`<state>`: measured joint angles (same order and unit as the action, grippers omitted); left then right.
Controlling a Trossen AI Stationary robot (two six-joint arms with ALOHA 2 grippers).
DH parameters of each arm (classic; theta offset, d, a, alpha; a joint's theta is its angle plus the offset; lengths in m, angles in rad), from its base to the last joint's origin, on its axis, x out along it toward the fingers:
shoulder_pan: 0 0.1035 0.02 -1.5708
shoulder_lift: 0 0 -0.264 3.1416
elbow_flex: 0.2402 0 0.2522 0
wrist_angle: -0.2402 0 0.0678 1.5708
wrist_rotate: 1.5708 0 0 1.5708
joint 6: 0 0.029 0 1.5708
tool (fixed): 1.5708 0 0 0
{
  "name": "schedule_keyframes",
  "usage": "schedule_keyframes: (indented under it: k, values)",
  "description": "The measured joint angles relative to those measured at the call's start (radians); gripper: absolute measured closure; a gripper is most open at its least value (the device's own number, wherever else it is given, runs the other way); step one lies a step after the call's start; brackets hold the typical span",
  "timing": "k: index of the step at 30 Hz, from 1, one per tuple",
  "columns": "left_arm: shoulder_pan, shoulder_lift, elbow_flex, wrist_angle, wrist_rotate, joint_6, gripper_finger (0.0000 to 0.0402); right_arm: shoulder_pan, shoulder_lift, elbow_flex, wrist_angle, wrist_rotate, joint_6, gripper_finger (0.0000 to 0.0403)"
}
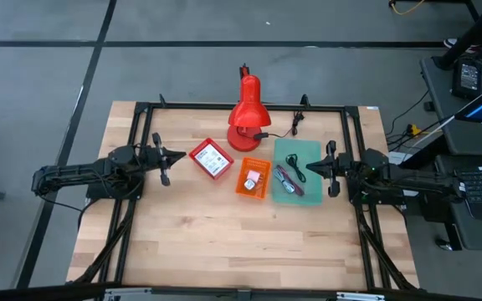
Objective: Pick and place items into bin
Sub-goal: Return to Home Position
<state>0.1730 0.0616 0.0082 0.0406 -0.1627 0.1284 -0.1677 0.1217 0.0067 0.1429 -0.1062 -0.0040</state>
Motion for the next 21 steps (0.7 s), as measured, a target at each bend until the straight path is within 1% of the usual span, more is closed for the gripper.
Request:
schedule_keyframes:
  k: [3, 9, 21]
  values:
    - [0.0, 0.0, 0.0, 0.0, 0.0, -0.011, 0.04, 0.0, 0.0, 0.0, 0.0, 0.0, 0.009, 0.0403]
    - [0.0, 0.0, 0.0, 0.0, 0.0, -0.014, 0.04, 0.0, 0.0, 0.0, 0.001, 0.001, 0.105, 0.0403]
    - [0.0, 0.0, 0.0, 0.0, 0.0, -0.011, 0.04, 0.0, 0.0, 0.0, 0.001, 0.001, 0.103, 0.0402]
